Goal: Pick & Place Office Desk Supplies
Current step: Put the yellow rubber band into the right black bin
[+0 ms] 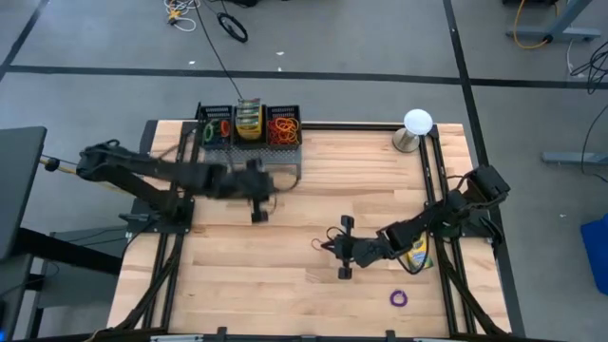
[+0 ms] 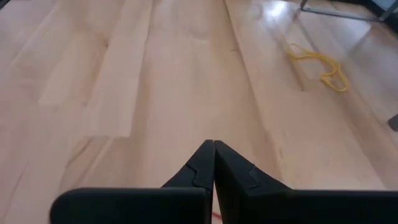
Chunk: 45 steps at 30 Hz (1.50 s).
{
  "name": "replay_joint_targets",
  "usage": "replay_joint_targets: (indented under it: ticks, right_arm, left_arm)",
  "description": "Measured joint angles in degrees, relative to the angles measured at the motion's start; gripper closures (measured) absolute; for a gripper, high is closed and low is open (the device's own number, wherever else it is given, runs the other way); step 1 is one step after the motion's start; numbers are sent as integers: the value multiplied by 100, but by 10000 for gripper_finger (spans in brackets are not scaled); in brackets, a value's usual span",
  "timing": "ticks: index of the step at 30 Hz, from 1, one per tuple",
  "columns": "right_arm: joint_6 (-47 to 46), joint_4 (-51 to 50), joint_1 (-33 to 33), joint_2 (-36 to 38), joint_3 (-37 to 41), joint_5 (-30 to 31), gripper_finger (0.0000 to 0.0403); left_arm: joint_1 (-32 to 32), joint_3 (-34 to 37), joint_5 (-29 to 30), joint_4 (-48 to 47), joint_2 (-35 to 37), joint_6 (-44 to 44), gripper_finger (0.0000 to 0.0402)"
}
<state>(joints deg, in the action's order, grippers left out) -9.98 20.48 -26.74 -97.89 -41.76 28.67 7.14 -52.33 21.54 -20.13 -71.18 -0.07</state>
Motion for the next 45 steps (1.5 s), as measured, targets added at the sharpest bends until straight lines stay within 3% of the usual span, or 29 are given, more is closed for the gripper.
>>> replay_joint_targets:
  ticks: [4,6,10,15,23,28,32,38,45]
  right_arm:
    - [-311,-44,-68,0,0,2,392]
    - [-445,-74,-80,0,0,3,392]
    - [-479,-30,-81,0,0,4,392]
    - [-478,-3,-79,0,0,11,392]
    - [-461,-6,-79,0,0,11,391]
    - [-459,-12,-79,0,0,10,391]
    - [-459,-12,-79,0,0,9,391]
    - [-459,-10,-79,0,0,7,391]
    - [-440,-12,-79,0,0,9,391]
  left_arm:
    - [456,1104,-138,1780,-183,-474,384]
    - [574,1400,-42,2084,-345,-728,381]
    - [668,1569,814,1655,-483,-1554,382]
    - [549,1599,1279,599,-542,-2326,363]
    - [17,1595,998,145,-836,-3231,261]
    - [-510,1593,1121,306,-1298,-3160,191]
    - [-881,1593,1206,618,-1645,-2813,164]
    - [-1282,1581,997,705,-1926,-2471,186]
    - [-1391,1571,338,734,-1939,-2098,281]
